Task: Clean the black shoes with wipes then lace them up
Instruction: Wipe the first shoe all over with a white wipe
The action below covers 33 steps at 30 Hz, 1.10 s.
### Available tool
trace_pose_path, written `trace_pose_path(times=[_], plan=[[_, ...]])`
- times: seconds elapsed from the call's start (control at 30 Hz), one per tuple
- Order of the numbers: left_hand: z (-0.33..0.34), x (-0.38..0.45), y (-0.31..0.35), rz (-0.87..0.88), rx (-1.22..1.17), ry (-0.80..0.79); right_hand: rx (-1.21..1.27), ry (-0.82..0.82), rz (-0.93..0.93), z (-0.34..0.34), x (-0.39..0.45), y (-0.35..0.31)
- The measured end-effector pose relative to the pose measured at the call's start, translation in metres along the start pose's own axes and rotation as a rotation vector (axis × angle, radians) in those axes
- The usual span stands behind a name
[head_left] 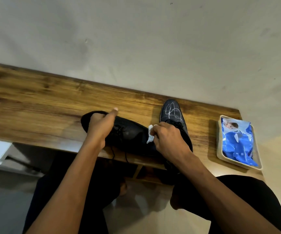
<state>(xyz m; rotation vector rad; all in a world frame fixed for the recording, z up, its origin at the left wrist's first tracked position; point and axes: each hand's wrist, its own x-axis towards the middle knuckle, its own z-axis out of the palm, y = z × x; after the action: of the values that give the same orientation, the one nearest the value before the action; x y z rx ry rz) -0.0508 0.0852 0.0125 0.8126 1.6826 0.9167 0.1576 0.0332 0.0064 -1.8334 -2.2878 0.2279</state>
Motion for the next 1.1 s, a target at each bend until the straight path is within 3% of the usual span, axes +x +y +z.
trace_pose_path(times=[0.17,0.37,0.53,0.67,0.87,1.1], plan=[[0.003,-0.006,0.001,-0.031,0.214,-0.133,-0.01,-0.005,-0.008,0.0,0.003,0.0],[0.004,-0.008,-0.001,-0.063,0.108,-0.15,0.018,0.015,-0.032,0.003,0.013,-0.009],[0.002,-0.013,-0.004,-0.052,0.052,-0.149,0.224,0.124,-0.092,0.002,0.021,-0.035],[-0.002,-0.017,-0.001,-0.103,-0.152,-0.075,0.253,0.16,-0.168,0.002,0.023,-0.042],[-0.004,-0.041,0.001,0.181,-0.195,-0.044,0.214,0.31,-0.126,-0.02,0.033,-0.013],[-0.001,-0.064,0.006,0.528,0.123,-0.018,0.251,0.469,-0.066,-0.047,0.044,-0.015]])
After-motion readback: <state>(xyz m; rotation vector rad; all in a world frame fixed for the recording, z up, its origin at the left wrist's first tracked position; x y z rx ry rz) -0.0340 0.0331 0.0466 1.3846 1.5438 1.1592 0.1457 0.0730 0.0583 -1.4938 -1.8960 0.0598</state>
